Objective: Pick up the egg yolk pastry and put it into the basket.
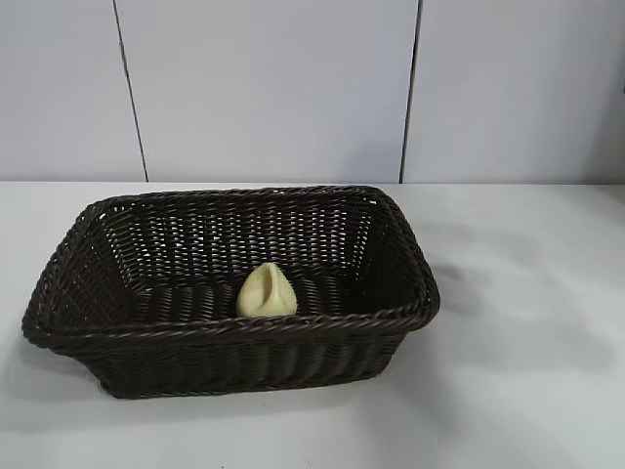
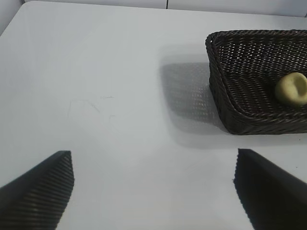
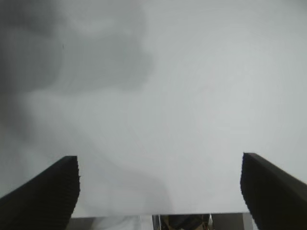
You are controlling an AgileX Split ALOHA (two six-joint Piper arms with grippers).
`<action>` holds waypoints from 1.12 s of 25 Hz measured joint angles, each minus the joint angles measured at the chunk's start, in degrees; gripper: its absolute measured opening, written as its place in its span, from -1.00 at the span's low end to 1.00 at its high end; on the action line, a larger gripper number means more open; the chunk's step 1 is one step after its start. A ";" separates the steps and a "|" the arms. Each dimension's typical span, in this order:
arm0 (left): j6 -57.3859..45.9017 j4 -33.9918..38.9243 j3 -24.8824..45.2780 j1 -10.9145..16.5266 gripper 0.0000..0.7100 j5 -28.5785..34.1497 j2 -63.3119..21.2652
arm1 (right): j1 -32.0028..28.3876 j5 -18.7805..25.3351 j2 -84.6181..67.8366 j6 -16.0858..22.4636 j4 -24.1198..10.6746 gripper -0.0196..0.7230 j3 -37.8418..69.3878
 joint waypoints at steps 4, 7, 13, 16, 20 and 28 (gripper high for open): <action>0.00 0.00 0.00 0.00 0.85 0.00 0.00 | 0.00 -0.42 -10.04 -0.20 0.89 0.81 11.57; 0.00 0.00 0.00 0.00 0.85 0.00 0.00 | 0.00 -2.94 -17.73 -0.53 0.89 0.81 19.04; 0.00 0.00 0.00 0.00 0.85 0.00 0.00 | 0.00 -9.42 -35.58 -1.34 0.89 0.81 30.96; 0.00 0.00 0.00 0.00 0.85 0.00 0.00 | 0.00 -10.58 -44.82 -1.47 0.89 0.81 35.39; 0.00 0.00 0.00 0.00 0.85 0.00 0.00 | 0.00 -10.13 -56.79 -1.52 0.89 0.81 36.56; 0.00 0.00 0.00 0.00 0.85 0.00 0.00 | 0.00 -9.89 -76.78 -1.52 0.89 0.81 36.56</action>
